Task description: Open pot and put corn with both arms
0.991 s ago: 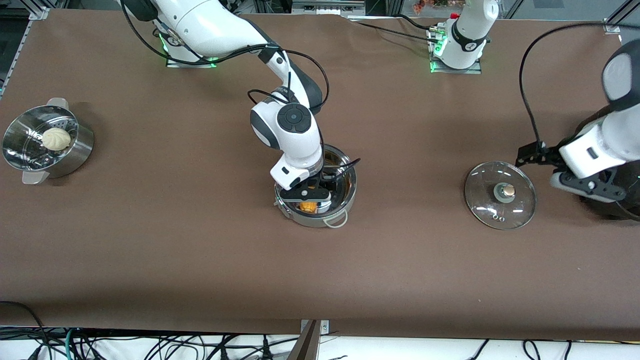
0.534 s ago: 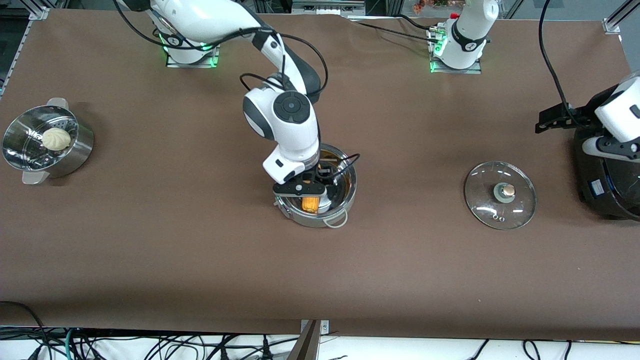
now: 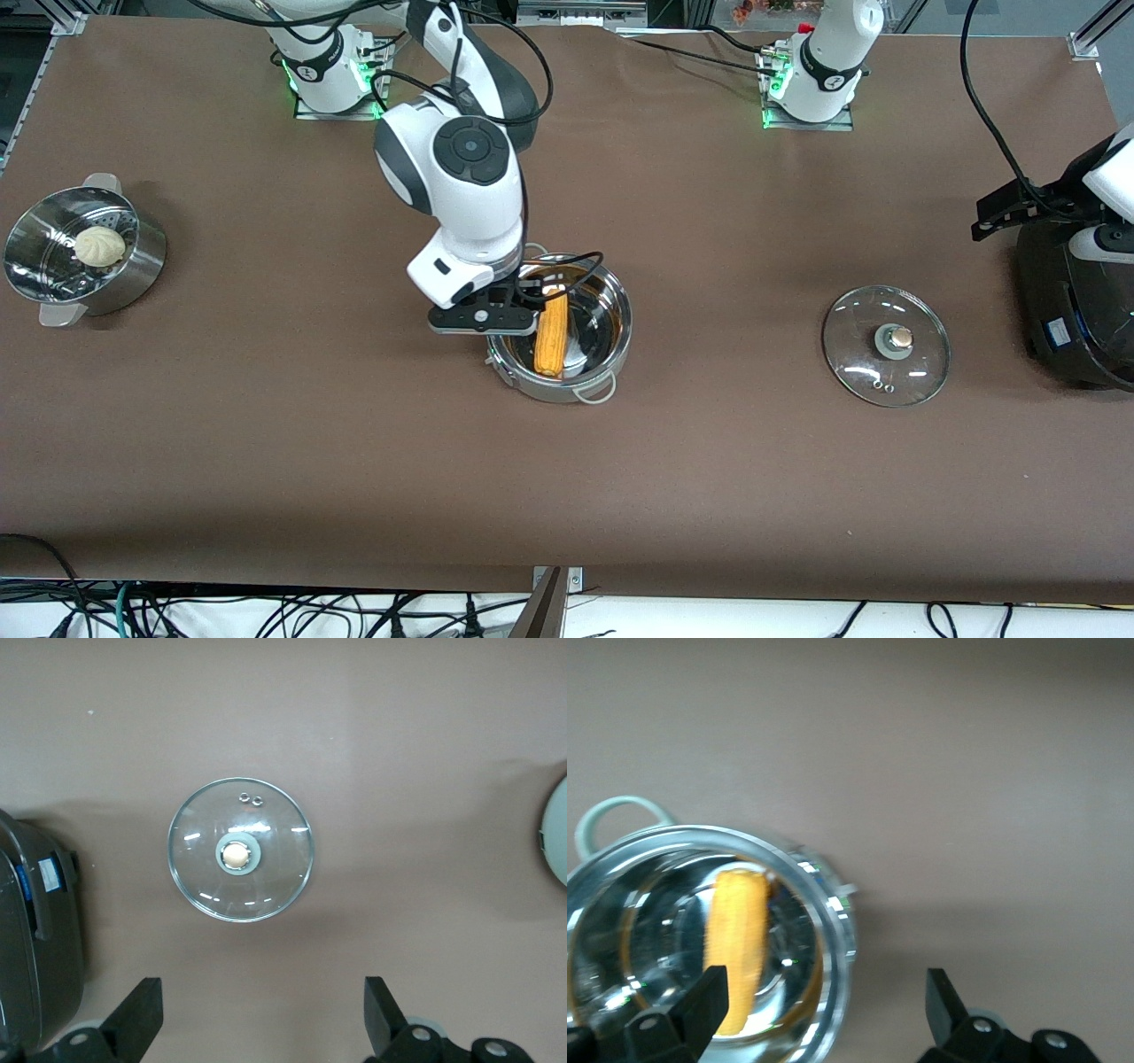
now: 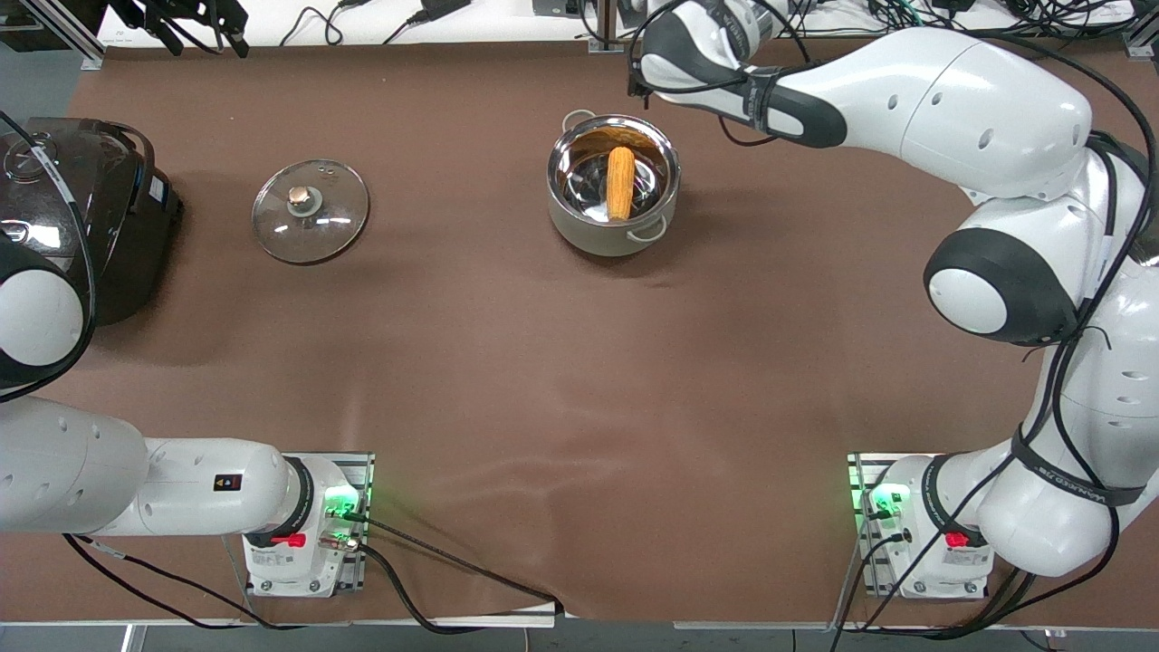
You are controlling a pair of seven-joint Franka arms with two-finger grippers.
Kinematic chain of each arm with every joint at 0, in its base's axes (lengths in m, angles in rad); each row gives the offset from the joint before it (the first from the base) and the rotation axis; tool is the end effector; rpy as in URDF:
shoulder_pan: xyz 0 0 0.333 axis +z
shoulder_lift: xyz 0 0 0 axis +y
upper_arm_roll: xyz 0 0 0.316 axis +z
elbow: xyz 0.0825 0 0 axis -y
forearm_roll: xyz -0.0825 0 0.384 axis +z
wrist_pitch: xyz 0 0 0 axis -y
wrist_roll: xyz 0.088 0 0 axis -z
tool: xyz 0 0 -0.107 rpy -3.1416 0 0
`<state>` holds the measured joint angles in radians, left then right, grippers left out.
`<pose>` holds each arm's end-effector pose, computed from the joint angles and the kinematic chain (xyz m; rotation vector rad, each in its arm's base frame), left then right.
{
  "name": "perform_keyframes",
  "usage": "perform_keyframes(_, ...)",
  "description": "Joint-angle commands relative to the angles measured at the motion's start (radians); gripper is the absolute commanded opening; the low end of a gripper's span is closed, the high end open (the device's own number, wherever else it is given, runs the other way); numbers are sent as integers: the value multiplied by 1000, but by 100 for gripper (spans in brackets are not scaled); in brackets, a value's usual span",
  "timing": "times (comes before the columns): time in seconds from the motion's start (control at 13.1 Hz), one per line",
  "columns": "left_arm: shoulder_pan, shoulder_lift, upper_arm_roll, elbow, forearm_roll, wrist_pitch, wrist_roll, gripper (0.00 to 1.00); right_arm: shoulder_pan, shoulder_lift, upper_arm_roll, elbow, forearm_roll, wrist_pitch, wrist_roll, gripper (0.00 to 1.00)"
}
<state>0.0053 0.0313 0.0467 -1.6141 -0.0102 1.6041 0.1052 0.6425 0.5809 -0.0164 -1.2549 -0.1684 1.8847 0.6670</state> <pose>0.5642 0.0279 0.5894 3.1279 -0.0823 -0.0633 0.5956 0.4188 0.4295 3.0275 0.0155 0.2149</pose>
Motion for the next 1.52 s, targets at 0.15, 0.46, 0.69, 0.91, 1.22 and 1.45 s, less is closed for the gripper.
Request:
perform_keyframes(0.15,-39,-39,12,-32,21,23,-10,100,-43,-72,-123,-12,65,-101,-156,99)
perform_keyframes(0.46,-30,-33,-4,-10,22,13,-12,100,-137,-76,-218,-12,156,-116,-317,99)
perform_keyframes(0.69,-30,-31,-2,0,27,13,-9,100,-278,-90,-214,-12,208,-142,-443,99)
perform_keyframes(0.91,-30,-31,-2,0,27,14,-4,100,-343,-131,-211,-15,211,-187,-532,99)
perform_keyframes(1.22,-30,-30,-2,0,32,14,-9,100,-429,-197,-204,-50,214,-251,-589,99)
perform_keyframes(1.45,-30,-30,-2,0,30,14,-5,100,-487,-272,-206,-124,227,-276,-650,99)
